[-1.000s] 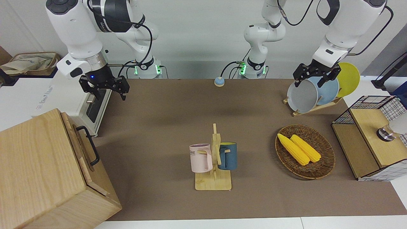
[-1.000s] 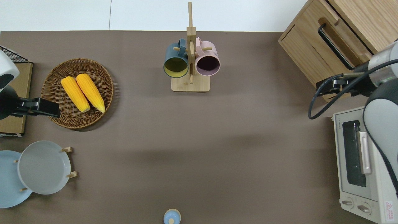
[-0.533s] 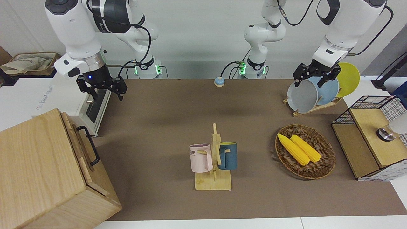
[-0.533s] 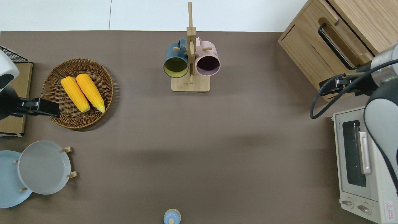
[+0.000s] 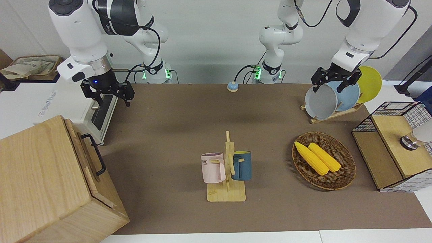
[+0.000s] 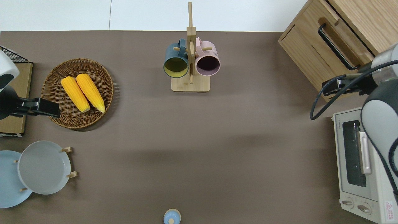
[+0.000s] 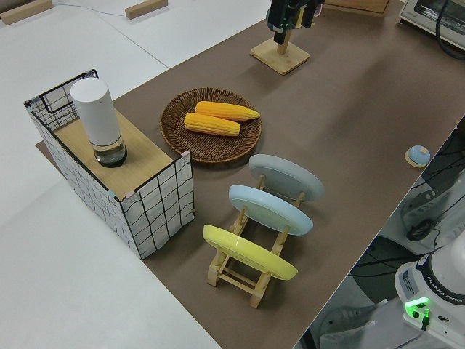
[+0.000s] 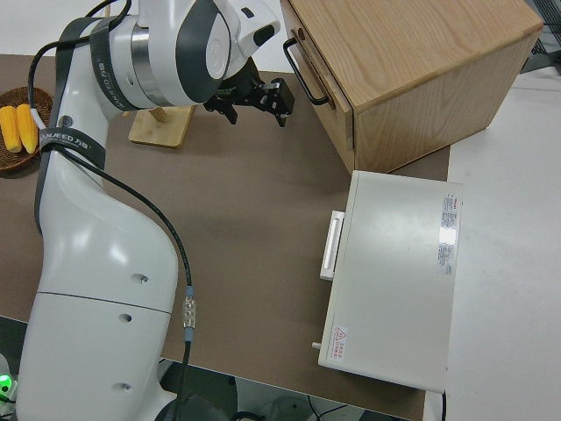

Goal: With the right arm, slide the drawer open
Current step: 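Reach the right gripper up to the black drawer handle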

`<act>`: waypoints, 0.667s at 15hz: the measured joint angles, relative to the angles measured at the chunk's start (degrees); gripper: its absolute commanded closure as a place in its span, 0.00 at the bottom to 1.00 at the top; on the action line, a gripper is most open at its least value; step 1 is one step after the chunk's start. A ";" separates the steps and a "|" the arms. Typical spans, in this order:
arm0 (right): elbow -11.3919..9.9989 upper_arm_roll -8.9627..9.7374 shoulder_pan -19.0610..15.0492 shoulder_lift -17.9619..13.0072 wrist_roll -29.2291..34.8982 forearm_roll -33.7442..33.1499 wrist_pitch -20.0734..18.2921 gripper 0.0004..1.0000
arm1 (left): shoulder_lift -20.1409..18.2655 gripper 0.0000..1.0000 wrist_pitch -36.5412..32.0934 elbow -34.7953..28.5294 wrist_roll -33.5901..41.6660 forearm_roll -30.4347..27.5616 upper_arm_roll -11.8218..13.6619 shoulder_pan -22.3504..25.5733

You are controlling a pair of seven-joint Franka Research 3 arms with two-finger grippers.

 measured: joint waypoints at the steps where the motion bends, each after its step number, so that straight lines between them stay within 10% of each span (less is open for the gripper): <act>1: 0.00 0.09 0.23 0.00 -0.29 -1.75 0.00 0.02 | 0.00 0.01 0.00 0.00 0.00 0.00 0.00 0.00; 10: -0.02 0.31 8.39 1.32 -0.64 -24.61 0.05 0.02 | 0.00 0.01 0.00 0.00 0.00 0.00 0.00 0.00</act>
